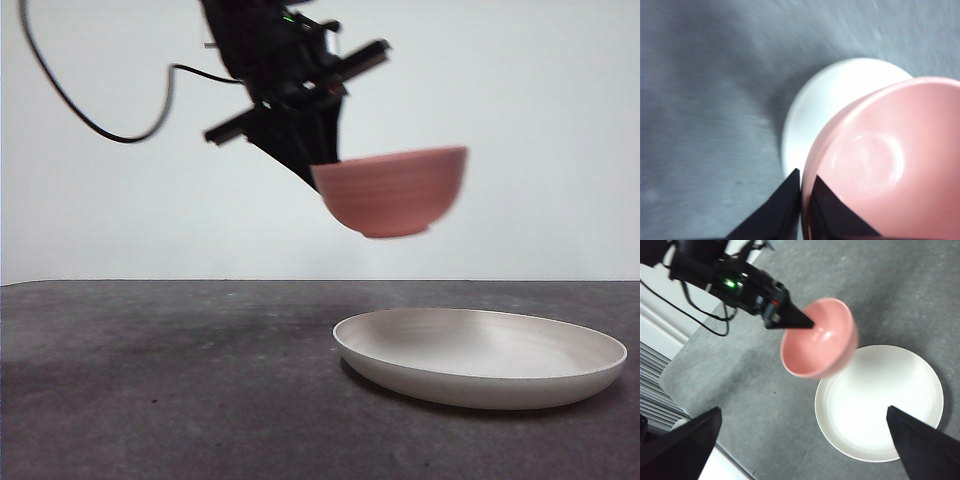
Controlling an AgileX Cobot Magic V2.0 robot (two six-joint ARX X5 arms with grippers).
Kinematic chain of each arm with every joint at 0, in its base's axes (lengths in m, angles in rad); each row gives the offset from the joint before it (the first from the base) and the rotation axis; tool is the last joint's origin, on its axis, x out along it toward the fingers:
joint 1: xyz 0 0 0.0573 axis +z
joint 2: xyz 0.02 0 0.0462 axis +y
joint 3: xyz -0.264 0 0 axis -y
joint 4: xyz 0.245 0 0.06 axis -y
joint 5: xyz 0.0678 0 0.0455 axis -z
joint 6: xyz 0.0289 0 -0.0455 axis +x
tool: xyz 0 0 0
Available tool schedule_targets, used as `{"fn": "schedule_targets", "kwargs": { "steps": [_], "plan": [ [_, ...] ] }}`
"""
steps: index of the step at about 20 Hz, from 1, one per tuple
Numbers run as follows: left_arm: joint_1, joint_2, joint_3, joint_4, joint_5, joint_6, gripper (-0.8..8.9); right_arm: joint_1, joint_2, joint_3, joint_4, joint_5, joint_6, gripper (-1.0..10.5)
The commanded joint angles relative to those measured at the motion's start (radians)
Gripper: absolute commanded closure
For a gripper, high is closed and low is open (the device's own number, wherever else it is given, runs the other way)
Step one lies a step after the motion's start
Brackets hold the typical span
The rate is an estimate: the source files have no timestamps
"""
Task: Place the red bowl on the white plate
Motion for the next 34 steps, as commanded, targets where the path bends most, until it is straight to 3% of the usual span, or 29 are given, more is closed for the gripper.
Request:
{"fn": "schedule_targets", "kwargs": {
  "steps": [1,6,11,34],
  "plan": [
    [-0.042,0.095,0.103,-0.032,-0.007,0.002,7.98,0.0,0.006,0.018,0.006,-0.003,-0.003,3.9],
    [-0.096,0.279,0.272,-0.114,-0.076,0.034,7.98,0.001,0.006,0.018,0.005,-0.003,-0.003,3.9],
    [-0.116,0.356,0.297,-0.091,-0.081,0.051,7.98,0.001,0.006,0.018,0.005,-0.003,-0.003,3.9],
    [-0.115,0.373,0.297,-0.099,-0.076,0.076,7.94,0.0,0.006,0.018,-0.012,-0.003,-0.003,3.9]
  ]
}}
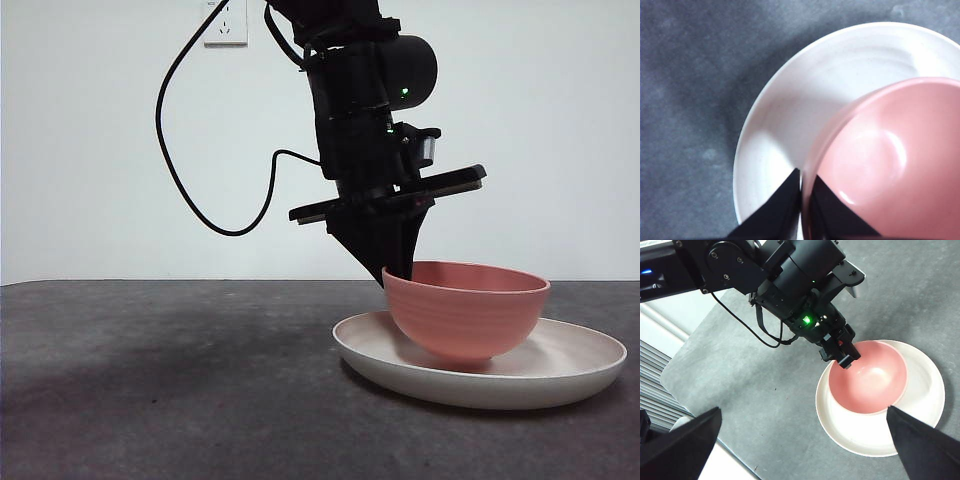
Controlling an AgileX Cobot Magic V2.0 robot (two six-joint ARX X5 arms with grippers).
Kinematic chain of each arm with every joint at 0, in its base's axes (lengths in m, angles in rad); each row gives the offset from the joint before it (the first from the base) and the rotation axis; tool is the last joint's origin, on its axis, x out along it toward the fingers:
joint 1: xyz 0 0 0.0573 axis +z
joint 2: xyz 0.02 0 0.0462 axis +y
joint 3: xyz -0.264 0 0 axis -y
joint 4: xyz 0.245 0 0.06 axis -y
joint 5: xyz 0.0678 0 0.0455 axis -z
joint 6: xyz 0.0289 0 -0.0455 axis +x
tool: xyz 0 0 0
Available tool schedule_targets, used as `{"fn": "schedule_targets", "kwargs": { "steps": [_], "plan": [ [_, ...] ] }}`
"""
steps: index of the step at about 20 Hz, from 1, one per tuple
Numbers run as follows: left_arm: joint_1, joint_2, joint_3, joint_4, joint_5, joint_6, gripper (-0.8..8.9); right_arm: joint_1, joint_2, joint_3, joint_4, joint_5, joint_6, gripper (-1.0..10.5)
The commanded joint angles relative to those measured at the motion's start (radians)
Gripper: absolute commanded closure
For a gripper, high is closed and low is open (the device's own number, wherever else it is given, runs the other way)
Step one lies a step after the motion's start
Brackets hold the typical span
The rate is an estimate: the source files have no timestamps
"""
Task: Place the red bowl on the white plate
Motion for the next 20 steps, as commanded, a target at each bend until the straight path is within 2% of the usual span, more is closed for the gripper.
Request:
{"fn": "schedule_targets", "kwargs": {
  "steps": [1,5,8,10,12,16,20],
  "plan": [
    [-0.011,0.033,0.032,0.002,0.003,0.003,7.93,0.001,0.006,0.018,0.007,-0.003,-0.003,3.9],
    [-0.023,0.033,0.032,0.008,0.01,-0.003,7.55,0.0,0.006,0.018,0.007,-0.003,-0.003,3.9],
    [-0.031,0.033,0.032,0.016,0.01,-0.003,5.74,0.0,0.006,0.018,0.007,-0.004,-0.003,3.9],
    [-0.032,0.033,0.032,0.016,0.01,-0.023,3.87,0.0,0.006,0.018,0.007,-0.013,-0.003,3.9],
    [-0.03,0.028,0.034,0.005,0.01,-0.026,2.6,0.0,0.006,0.018,0.007,-0.037,-0.003,3.9],
    [-0.02,-0.007,0.035,-0.059,0.009,-0.012,2.41,0.0,0.006,0.018,0.008,-0.056,-0.003,3.9],
    [-0.016,-0.086,0.035,-0.154,0.008,0.042,2.42,0.0,0.006,0.018,0.01,-0.056,-0.003,3.9]
  ]
}}
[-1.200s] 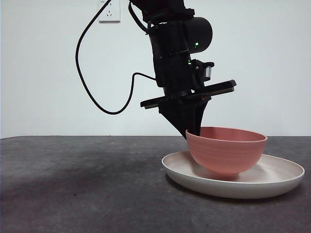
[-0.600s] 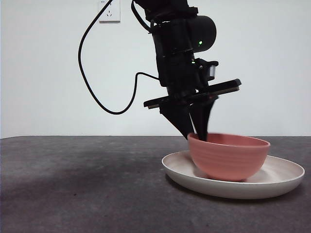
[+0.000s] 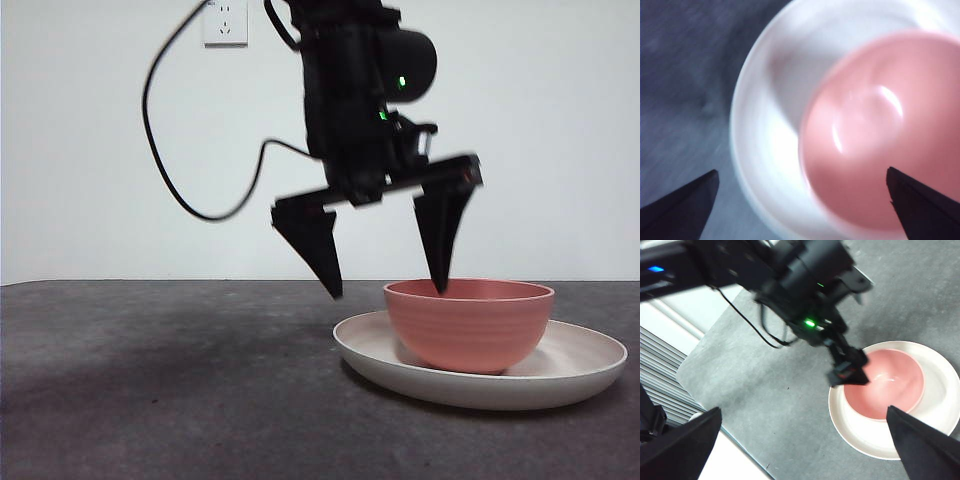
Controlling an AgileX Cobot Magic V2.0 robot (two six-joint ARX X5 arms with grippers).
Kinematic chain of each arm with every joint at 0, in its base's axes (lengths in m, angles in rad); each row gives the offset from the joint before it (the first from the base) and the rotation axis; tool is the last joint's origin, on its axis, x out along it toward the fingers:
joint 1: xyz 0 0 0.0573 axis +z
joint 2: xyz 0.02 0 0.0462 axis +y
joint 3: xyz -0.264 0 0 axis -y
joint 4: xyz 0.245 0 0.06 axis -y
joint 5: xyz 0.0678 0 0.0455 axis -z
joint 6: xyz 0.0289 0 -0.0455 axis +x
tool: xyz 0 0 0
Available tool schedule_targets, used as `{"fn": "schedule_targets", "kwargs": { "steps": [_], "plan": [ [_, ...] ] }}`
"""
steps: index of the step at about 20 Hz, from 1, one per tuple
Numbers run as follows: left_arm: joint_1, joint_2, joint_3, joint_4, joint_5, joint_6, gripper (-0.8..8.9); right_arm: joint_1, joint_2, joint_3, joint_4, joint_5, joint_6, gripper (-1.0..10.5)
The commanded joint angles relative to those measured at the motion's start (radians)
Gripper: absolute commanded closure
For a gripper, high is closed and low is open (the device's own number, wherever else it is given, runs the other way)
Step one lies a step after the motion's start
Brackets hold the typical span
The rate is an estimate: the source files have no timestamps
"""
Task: Place the red bowl on the white plate
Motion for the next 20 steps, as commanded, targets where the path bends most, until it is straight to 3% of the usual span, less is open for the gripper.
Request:
{"fn": "schedule_targets", "kwargs": {
  "steps": [1,16,20],
  "plan": [
    [-0.008,-0.07,0.031,-0.038,0.004,0.047,2.42,0.0,0.006,0.018,0.01,-0.003,-0.004,3.9],
    [-0.008,-0.658,0.026,-0.352,0.011,0.195,2.51,0.0,0.006,0.018,0.01,-0.003,-0.005,3.9],
    [-0.008,-0.785,-0.01,-0.348,0.185,0.219,2.52,0.0,0.006,0.018,0.01,-0.003,-0.005,3.9]
  ]
}}
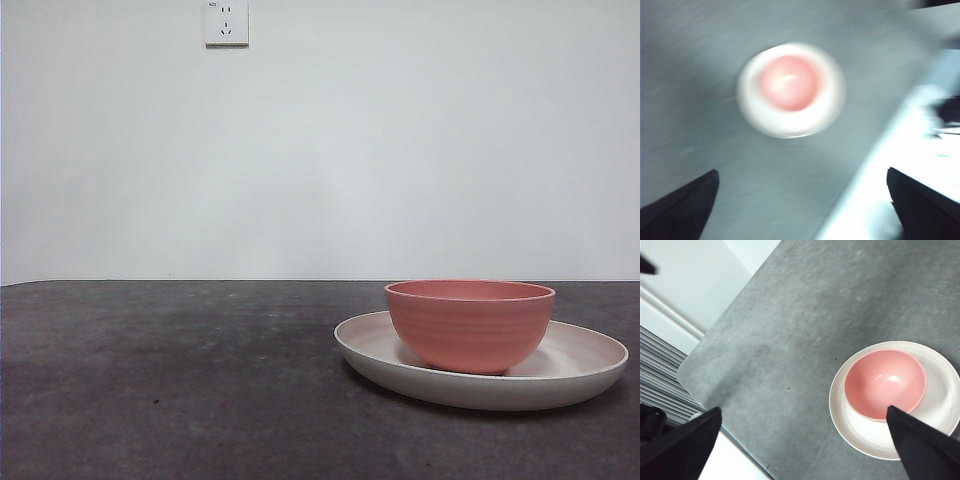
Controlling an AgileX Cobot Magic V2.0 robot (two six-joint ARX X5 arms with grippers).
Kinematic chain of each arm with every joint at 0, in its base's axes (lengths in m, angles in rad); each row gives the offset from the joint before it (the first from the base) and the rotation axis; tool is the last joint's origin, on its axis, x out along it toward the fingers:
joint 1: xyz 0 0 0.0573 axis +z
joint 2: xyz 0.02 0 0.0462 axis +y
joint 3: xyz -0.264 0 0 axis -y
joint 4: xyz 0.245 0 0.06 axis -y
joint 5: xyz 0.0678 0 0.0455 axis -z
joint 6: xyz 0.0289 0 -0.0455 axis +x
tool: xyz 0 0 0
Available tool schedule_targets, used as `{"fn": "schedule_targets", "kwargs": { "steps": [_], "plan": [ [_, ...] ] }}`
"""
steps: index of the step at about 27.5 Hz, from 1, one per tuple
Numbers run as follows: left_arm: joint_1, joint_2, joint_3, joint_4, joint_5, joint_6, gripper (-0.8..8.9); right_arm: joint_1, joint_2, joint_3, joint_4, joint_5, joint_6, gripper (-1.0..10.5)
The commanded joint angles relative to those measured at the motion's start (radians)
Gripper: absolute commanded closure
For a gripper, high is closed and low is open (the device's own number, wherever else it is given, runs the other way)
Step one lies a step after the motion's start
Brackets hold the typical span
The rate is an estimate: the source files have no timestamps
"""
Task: Place the red bowl on the white plate
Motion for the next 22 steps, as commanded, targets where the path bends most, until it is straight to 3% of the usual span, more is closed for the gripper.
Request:
{"fn": "schedule_targets", "kwargs": {
  "steps": [1,7,13,22],
  "plan": [
    [-0.008,-0.068,-0.042,-0.016,0.078,0.045,2.52,0.0,0.006,0.018,0.009,-0.003,-0.005,3.9],
    [-0.008,-0.357,-0.455,0.278,0.076,-0.014,2.53,0.0,0.006,0.018,0.009,-0.003,-0.005,3.9],
    [-0.008,-0.523,-0.723,0.47,0.044,-0.086,2.53,0.0,0.006,0.018,0.009,-0.003,-0.005,3.9],
    [-0.008,-0.681,-0.966,0.634,-0.105,-0.128,2.52,0.0,0.006,0.018,0.008,-0.003,-0.005,3.9]
  ]
}}
